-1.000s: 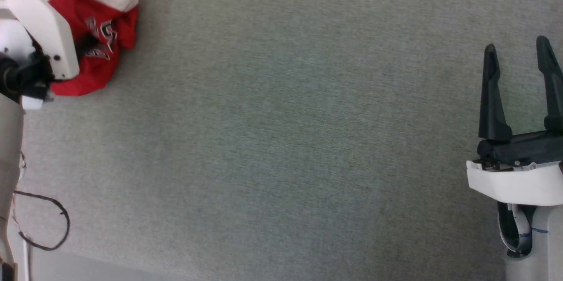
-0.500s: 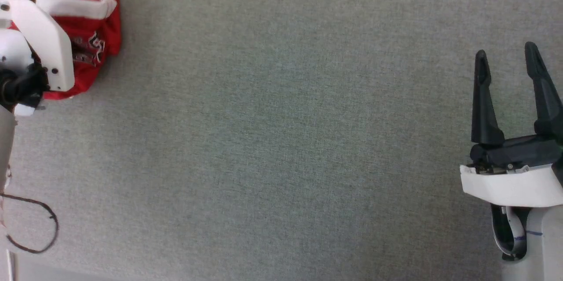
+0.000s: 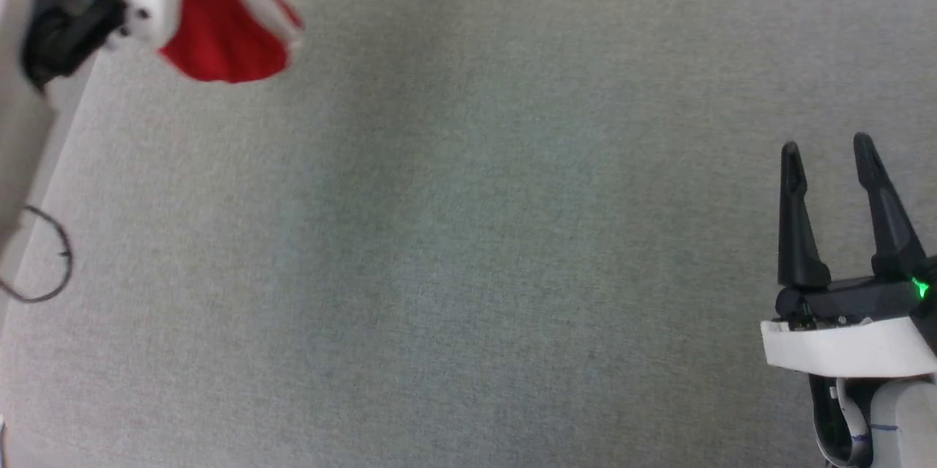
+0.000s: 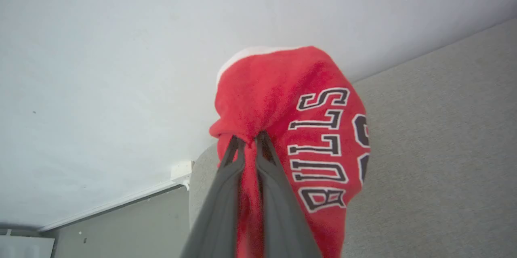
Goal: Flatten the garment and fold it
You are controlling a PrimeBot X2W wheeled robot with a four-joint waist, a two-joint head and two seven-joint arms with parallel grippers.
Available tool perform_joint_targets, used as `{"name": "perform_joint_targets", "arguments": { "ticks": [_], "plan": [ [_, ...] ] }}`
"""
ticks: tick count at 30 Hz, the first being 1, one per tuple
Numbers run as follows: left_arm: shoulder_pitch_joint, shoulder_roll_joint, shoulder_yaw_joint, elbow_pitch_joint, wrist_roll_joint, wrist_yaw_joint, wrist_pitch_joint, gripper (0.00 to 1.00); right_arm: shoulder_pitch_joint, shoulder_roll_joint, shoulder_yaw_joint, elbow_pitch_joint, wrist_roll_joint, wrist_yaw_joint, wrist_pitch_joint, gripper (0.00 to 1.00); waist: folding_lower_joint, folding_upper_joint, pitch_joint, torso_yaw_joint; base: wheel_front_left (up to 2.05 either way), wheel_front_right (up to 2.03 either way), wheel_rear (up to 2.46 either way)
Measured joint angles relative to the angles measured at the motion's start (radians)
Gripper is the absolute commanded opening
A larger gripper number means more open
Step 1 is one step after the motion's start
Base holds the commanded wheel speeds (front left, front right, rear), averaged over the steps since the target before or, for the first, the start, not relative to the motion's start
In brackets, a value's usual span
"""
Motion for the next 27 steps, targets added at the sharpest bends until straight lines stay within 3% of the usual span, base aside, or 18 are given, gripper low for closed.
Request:
{"name": "perform_joint_targets", "arguments": {
  "ticks": [12,20,27],
  "plan": [
    [-0.02,-0.184,-0.222,-0.132,-0.086,-0.006,-0.069,0.0,0.051,-0.001,-0.01,0.016,0.037,0.0,0.0,1.0,0.0001,0.0,-0.099,-0.146,0.0,0.0,0.0],
    [0.159,-0.315,-0.489,-0.063,-0.165,-0.007,-0.119,0.0,0.073,-0.001,-0.028,0.017,0.05,0.0,0.0,1.0,0.0001,0.0,-0.122,-0.259,0.0,0.0,0.0],
    [0.337,-0.404,-0.562,-0.003,-0.195,-0.007,-0.115,0.0,0.076,-0.001,-0.032,0.019,0.051,0.0,0.0,1.0,0.0002,0.0,-0.113,-0.301,0.0,0.0,0.0]
  ]
}}
